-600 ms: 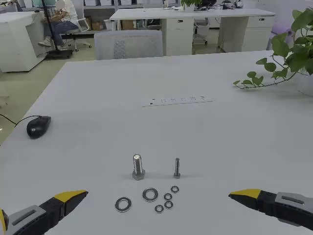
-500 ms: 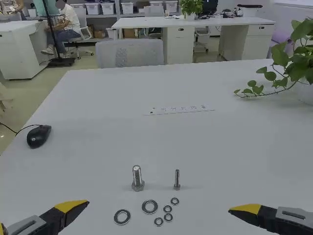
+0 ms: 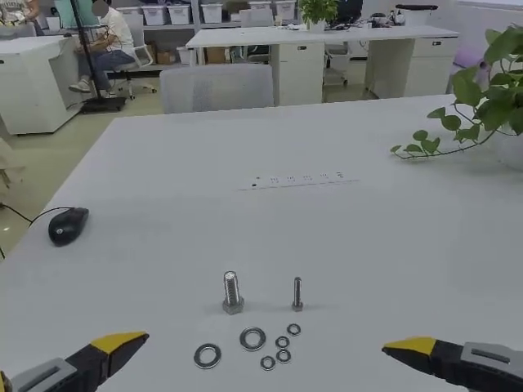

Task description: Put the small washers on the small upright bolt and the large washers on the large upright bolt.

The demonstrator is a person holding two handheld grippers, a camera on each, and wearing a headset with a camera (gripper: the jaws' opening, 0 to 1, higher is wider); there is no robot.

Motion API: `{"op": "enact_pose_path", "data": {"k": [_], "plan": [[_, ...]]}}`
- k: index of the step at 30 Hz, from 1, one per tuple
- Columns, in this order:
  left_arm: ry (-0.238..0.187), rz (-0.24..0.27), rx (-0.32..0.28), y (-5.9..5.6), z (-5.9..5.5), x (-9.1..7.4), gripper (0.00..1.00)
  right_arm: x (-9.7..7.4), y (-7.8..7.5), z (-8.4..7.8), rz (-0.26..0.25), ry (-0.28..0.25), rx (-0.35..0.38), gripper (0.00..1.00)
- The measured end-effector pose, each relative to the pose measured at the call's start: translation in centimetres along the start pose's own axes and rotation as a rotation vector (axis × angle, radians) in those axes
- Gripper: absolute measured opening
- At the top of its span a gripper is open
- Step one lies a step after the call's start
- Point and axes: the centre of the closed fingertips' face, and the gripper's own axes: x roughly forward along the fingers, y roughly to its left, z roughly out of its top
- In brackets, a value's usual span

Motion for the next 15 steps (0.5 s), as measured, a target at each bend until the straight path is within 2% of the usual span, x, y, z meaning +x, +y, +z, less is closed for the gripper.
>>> {"op": "enact_pose_path", "data": {"k": [15], "plan": [[-0.027,-0.01,-0.005,-0.67,0.1,-0.13,0.7,-0.24,0.73,-0.42,-0.007,0.019,0.005,0.6]]}}
